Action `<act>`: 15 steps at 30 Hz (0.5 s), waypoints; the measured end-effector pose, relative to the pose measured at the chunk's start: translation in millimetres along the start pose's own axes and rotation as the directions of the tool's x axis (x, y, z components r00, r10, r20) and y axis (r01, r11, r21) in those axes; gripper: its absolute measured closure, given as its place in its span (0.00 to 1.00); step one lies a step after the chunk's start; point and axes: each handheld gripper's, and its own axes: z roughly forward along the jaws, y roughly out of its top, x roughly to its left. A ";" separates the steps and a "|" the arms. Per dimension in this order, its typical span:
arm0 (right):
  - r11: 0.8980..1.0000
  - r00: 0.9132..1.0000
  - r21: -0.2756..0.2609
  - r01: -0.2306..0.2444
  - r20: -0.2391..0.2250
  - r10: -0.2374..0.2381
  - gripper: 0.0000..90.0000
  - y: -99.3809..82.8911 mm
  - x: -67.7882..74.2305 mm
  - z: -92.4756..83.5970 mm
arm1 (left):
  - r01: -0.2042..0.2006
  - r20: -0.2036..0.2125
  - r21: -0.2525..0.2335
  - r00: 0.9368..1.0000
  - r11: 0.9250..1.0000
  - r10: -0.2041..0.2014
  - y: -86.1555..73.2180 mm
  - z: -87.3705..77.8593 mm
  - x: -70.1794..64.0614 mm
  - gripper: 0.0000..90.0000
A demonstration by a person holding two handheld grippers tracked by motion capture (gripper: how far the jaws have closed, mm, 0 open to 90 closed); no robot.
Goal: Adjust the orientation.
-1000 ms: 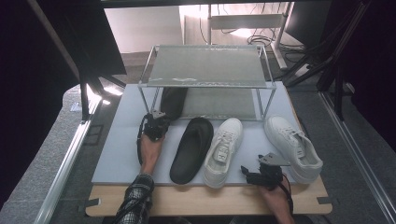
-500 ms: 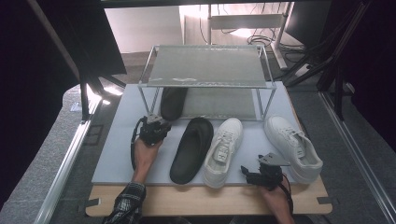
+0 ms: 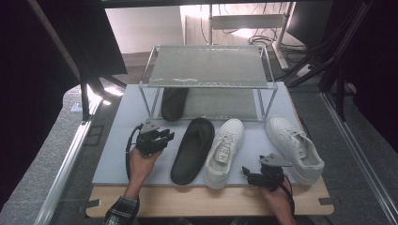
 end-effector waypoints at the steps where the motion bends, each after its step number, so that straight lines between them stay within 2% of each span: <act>1: 1.000 1.000 0.000 0.000 0.000 0.000 0.17 0.0 0.0 0.0 | -0.001 0.005 0.003 1.000 1.000 0.001 -0.9 -0.4 -2.4 0.76; 6: 1.000 1.000 0.000 0.000 0.000 0.000 0.17 0.0 0.1 0.0 | -0.007 0.010 0.013 1.000 1.000 0.006 -5.8 2.8 -12.3 0.70; 15: 1.000 1.000 0.000 0.000 0.001 0.000 0.17 0.0 0.1 0.0 | -0.018 0.025 0.054 1.000 0.998 0.017 -11.9 23.6 -23.8 0.63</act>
